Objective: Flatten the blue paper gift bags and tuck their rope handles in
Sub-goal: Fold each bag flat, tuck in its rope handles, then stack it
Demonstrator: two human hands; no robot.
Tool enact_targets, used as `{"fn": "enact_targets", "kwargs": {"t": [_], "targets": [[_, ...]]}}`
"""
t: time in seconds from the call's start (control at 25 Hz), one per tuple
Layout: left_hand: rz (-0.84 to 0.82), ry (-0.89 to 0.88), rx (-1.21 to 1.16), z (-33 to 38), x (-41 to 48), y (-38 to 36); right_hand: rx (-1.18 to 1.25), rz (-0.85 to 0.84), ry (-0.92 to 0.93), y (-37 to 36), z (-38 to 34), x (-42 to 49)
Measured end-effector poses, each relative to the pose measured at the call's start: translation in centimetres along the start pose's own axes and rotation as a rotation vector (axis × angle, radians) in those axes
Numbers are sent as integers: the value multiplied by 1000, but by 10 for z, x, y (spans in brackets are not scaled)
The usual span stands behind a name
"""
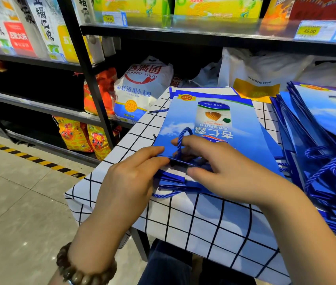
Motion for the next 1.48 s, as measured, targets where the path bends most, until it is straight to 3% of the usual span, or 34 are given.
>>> {"fn": "enact_targets", "kwargs": {"t": [0.12, 0.32, 0.8, 0.92, 1.04, 1.28, 1.48], "targets": [[-33, 206, -21, 12, 6, 2, -79, 33, -4, -5, 2, 0], [-258, 396, 241, 31, 13, -1, -80, 75, 1, -5, -3, 2], [-274, 216, 155, 23, 19, -10, -124, 59, 3, -6, -1, 4], [-308, 271, 48, 23, 22, -5, -168, 36, -4, -3, 3, 4], [-265, 248, -1, 23, 14, -7, -40, 0, -37, 1, 3, 4], [-212, 284, -118, 15, 11, -10, 21, 287, -97, -7, 2, 18], [-161, 280, -133, 16, 8, -14, -158, 244, -151, -11, -2, 23]]}}
Point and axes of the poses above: each hand's wrist, its own x-axis towards the middle knuckle, its own y-axis out of the back of the hand, z = x × y, the point moved 2 cm from there along x, towards the middle knuckle, and after that the axes turned 8 degrees about x, right-handed, at the moved point
